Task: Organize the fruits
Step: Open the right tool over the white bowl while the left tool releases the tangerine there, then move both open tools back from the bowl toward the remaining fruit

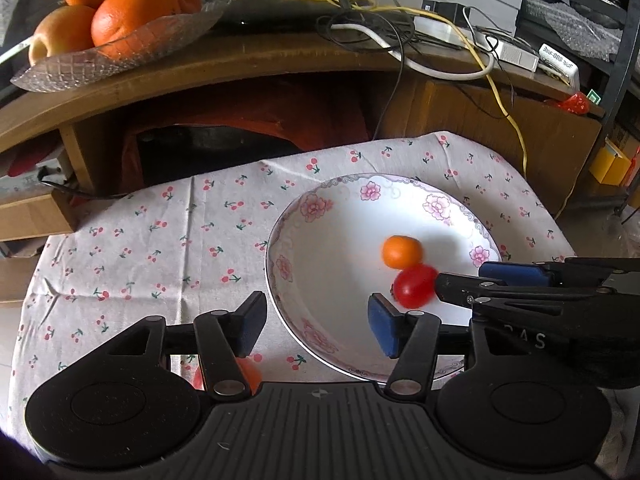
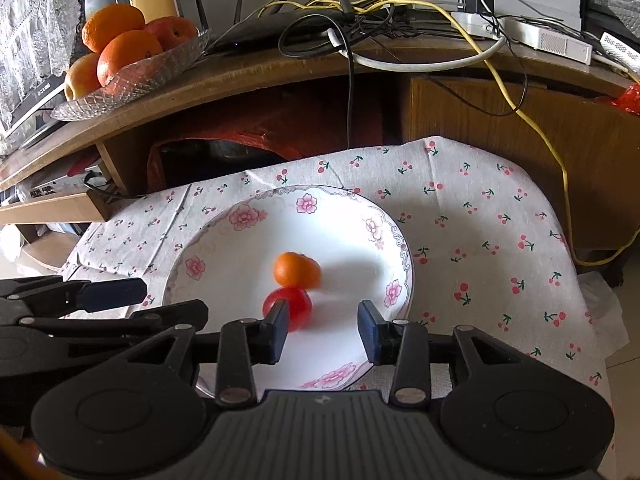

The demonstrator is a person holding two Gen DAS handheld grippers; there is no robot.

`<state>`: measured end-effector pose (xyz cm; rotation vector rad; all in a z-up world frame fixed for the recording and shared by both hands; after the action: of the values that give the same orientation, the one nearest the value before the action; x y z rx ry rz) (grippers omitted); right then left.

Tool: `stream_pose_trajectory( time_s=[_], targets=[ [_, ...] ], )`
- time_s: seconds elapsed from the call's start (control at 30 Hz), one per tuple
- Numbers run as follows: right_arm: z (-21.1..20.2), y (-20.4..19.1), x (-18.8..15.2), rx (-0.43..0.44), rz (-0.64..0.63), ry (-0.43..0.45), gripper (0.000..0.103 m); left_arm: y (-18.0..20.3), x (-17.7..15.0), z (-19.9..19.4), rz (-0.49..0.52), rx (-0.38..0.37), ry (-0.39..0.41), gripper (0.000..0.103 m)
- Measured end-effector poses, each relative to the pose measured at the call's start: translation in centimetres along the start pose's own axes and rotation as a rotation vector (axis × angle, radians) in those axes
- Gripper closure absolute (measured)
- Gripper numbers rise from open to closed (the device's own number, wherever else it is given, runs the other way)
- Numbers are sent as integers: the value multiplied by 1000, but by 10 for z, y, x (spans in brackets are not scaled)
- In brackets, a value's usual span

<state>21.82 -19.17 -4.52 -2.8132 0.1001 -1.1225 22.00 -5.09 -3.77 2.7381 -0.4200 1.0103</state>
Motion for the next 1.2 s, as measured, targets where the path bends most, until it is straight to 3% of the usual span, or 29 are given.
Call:
stream_pose_trajectory(
  time_s=[0.33, 1.2],
  targets=[
    [-11, 0, -1, 5, 4, 20, 62, -1, -2, -9, 3, 0, 10, 34],
    [-58, -15, -34, 39, -4, 16, 61, 6, -33, -61, 15, -12, 27, 34]
  ],
)
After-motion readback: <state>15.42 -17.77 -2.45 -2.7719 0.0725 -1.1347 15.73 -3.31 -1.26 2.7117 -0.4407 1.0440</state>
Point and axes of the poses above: each gripper's, at about its wrist camera, not at the fingertips, and z roughly the way its jaws point, y to its right, x to its top, the point moved 2 cm from there along z, roughly the way its jaws point, and after that the axes turned 4 degrees about -x, right-handed, at the moved point
